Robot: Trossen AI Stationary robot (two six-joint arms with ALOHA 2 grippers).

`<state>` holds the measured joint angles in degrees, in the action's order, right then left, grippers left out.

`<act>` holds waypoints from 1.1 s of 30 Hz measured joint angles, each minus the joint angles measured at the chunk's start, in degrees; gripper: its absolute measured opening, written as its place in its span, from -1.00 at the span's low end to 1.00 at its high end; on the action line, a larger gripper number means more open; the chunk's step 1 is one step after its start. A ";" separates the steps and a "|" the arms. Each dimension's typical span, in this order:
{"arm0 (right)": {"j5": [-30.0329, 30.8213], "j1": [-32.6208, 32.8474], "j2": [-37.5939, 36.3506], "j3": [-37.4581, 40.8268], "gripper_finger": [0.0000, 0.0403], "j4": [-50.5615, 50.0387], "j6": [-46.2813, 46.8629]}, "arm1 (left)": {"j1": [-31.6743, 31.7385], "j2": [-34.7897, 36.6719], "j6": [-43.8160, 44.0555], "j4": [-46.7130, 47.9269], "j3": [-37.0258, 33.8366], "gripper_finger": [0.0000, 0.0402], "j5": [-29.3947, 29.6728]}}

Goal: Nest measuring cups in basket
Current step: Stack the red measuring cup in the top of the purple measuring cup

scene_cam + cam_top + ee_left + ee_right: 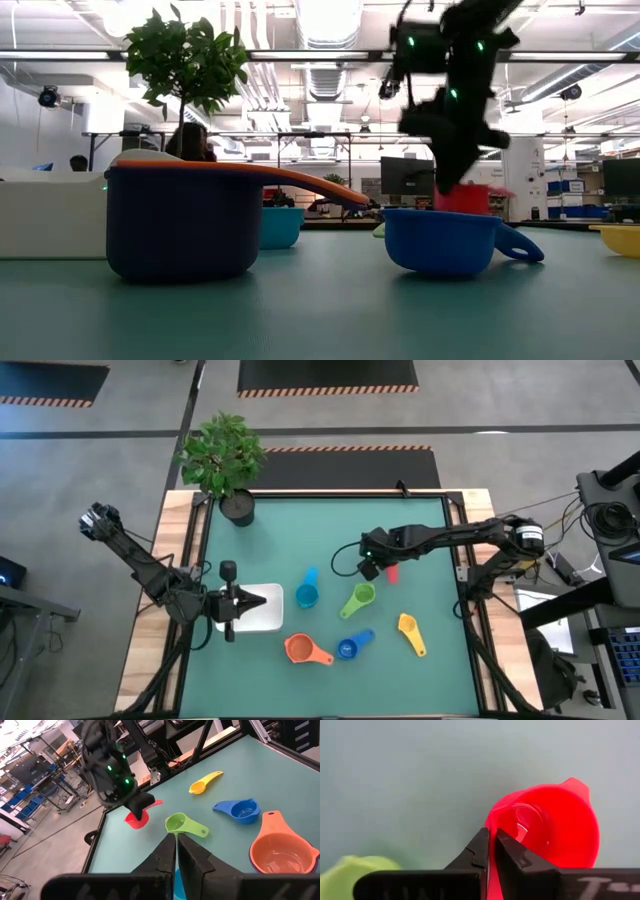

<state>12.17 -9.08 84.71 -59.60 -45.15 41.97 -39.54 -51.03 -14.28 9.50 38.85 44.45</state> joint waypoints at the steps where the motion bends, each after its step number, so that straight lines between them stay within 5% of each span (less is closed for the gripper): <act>1: -0.03 0.54 0.00 -1.42 -0.95 -0.30 -1.05 | 0.01 0.00 0.00 0.00 0.00 -1.00 0.00; 16: -0.11 16.87 1.85 -16.65 -0.96 10.34 -10.09 | -0.01 0.00 -0.02 -0.73 0.00 -1.00 0.00; 33: -4.13 25.44 17.48 -29.78 -0.96 15.44 -23.64 | 0.01 0.00 -0.02 -2.40 0.00 -1.00 0.00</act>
<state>8.04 16.36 102.19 -89.38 -29.71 18.33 -39.53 -51.03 -14.31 7.09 38.85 44.45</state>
